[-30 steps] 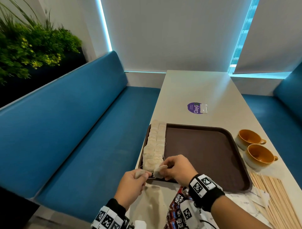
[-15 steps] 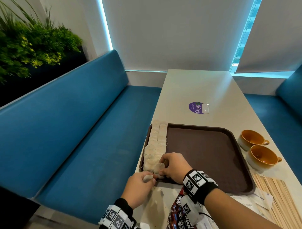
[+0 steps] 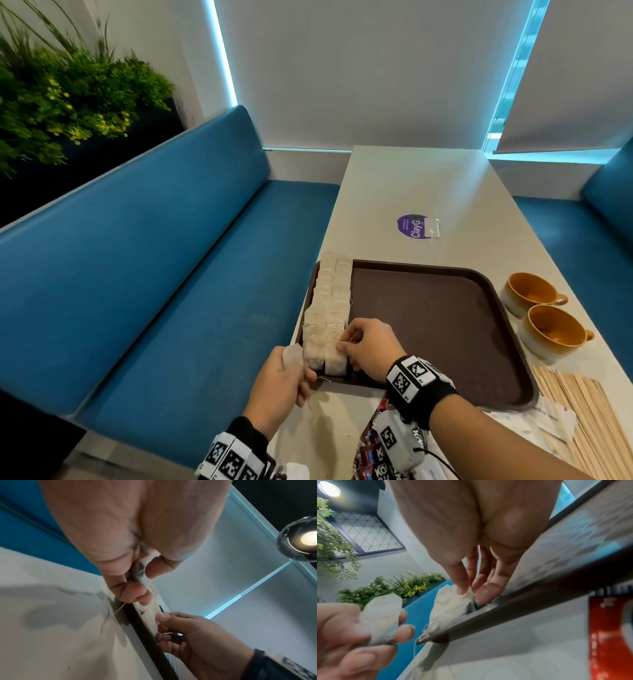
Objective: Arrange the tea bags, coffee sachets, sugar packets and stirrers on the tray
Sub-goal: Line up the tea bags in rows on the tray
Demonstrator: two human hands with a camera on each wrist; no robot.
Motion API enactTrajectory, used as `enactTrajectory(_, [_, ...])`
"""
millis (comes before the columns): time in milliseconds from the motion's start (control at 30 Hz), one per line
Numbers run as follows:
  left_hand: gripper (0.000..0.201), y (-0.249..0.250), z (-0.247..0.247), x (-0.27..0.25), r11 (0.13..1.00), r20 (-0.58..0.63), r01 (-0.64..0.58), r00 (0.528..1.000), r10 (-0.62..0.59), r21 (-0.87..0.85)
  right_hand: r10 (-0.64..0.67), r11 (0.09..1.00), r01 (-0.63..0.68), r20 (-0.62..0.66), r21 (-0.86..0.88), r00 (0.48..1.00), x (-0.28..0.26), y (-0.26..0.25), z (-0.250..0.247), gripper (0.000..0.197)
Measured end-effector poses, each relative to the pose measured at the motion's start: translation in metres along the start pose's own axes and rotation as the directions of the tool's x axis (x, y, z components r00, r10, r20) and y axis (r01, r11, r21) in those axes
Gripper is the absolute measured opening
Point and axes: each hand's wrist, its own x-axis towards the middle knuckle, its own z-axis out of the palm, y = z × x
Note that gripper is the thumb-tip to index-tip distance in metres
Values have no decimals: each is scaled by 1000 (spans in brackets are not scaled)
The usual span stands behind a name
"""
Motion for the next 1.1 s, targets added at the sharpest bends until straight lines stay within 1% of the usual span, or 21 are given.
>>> enactTrajectory(100, [12,-1,-3,-1,1000,-26,-4,1000,3,-31,22,999,-23,20,30,1000,1,-2,0,15])
enactTrajectory(167, [4,-1,-4,-3,999,-26,-11,1000,10,-37,26,997,-25,-12,74,1000,1,-2,-2,20])
enactTrajectory(233, [22,0,-6,-4,999,-19,-17,1000,16,-49,9,995,-2,-70,97,998,-1,-3,-5,22])
enactTrajectory(267, [23,1,-7,-3,998,-19,-21,1000,20,-64,-8,993,18,-86,113,996,-3,-5,-6,20])
enactTrajectory(300, [20,1,-7,-3,996,-18,-30,999,28,-80,-28,989,40,-82,144,996,-7,-8,-8,19])
enactTrajectory(367, [6,4,-6,-4,992,8,-43,999,44,-120,-95,966,94,-7,242,995,-15,-15,-9,19])
enactTrajectory(400, [5,6,-5,-4,989,29,-46,998,51,-142,-140,956,124,43,265,989,-19,-18,-10,21])
enactTrajectory(433, [6,8,-4,-5,985,52,-50,997,59,-164,-177,951,146,90,274,980,-23,-21,-9,24])
enactTrajectory(500, [9,11,-4,-6,982,79,-72,993,87,-173,-196,937,140,150,321,969,-26,-26,-8,32])
enactTrajectory(567, [15,12,-4,-6,986,84,-105,990,117,-133,-170,919,104,144,380,975,-26,-29,-5,32])
enactTrajectory(600, [17,12,-4,-5,987,86,-116,988,125,-107,-159,923,101,129,371,979,-25,-30,-4,28])
enactTrajectory(667, [20,12,-5,-4,991,100,-120,987,126,-64,-160,948,119,118,295,980,-24,-31,-2,17])
enactTrajectory(733, [24,8,-8,-3,993,90,-109,990,113,-41,-149,960,113,123,257,981,-23,-30,-1,12])
enactTrajectory(767, [27,5,-11,-1,993,63,-116,991,117,-24,-135,962,101,119,253,984,-21,-30,0,12])
enactTrajectory(833, [28,1,-16,2,983,-13,-159,987,161,88,-108,973,85,98,214,989,-18,-28,1,13])
enactTrajectory(933, [21,2,-19,-1,941,-94,-231,961,261,247,-87,994,81,86,72,993,-13,-23,5,12])
enactTrajectory(1000, [24,1,-19,-4,911,-77,-289,943,324,294,-79,997,80,118,-9,990,-12,-23,9,14])
enactTrajectory(1100, [31,0,-17,-7,869,-9,-344,928,372,356,-81,989,99,161,-111,984,-11,-28,15,12])
